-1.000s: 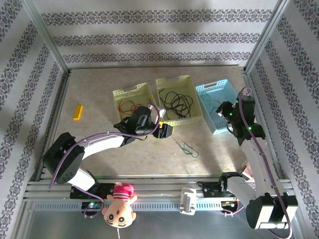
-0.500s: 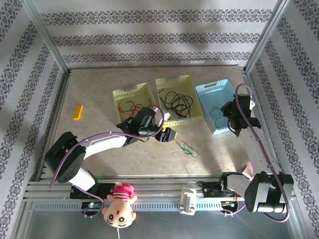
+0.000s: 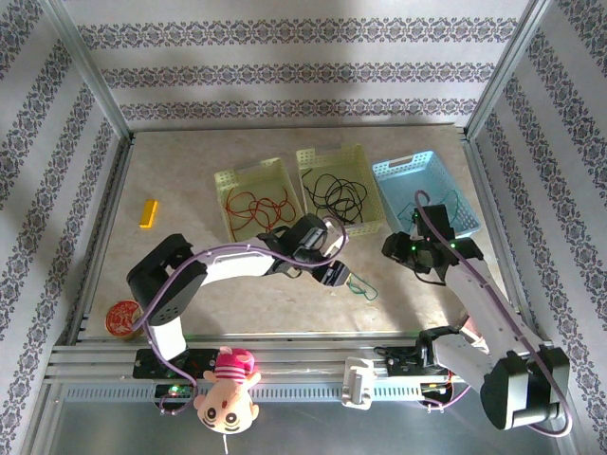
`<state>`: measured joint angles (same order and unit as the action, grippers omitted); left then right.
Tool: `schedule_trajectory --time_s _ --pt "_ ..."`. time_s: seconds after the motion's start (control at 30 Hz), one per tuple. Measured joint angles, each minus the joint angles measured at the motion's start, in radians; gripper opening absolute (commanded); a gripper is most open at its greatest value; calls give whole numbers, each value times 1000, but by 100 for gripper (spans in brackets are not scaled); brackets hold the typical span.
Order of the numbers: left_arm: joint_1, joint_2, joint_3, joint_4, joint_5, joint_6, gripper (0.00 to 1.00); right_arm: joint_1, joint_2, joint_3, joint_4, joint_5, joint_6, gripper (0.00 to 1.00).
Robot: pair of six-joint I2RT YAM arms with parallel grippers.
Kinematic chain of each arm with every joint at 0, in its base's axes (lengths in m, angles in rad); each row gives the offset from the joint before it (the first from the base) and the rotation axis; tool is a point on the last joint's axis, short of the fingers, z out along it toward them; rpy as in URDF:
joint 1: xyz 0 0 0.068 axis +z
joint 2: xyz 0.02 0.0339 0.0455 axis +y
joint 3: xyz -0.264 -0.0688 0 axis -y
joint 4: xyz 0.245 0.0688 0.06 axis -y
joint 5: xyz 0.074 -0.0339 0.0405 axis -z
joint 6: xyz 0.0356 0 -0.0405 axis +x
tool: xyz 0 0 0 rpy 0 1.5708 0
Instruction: Untangle the cables
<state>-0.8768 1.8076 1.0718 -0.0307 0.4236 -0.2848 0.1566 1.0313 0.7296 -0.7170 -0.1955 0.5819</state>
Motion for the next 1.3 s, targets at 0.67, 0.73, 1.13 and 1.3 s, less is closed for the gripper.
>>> schedule_trajectory --time_s 0.67,0.73,1.13,1.3 --pt "-59 66 58 -63 -89 43 65 144 499 21 -68 -200 -103 0" --pt "-59 66 56 -63 -89 43 65 149 478 21 -61 -206 -105 0" --pt "-45 35 11 26 -32 25 57 146 281 57 -27 -256 -111 0" --pt "-15 -44 -17 74 -25 8 53 146 280 57 -14 -288 -111 0"
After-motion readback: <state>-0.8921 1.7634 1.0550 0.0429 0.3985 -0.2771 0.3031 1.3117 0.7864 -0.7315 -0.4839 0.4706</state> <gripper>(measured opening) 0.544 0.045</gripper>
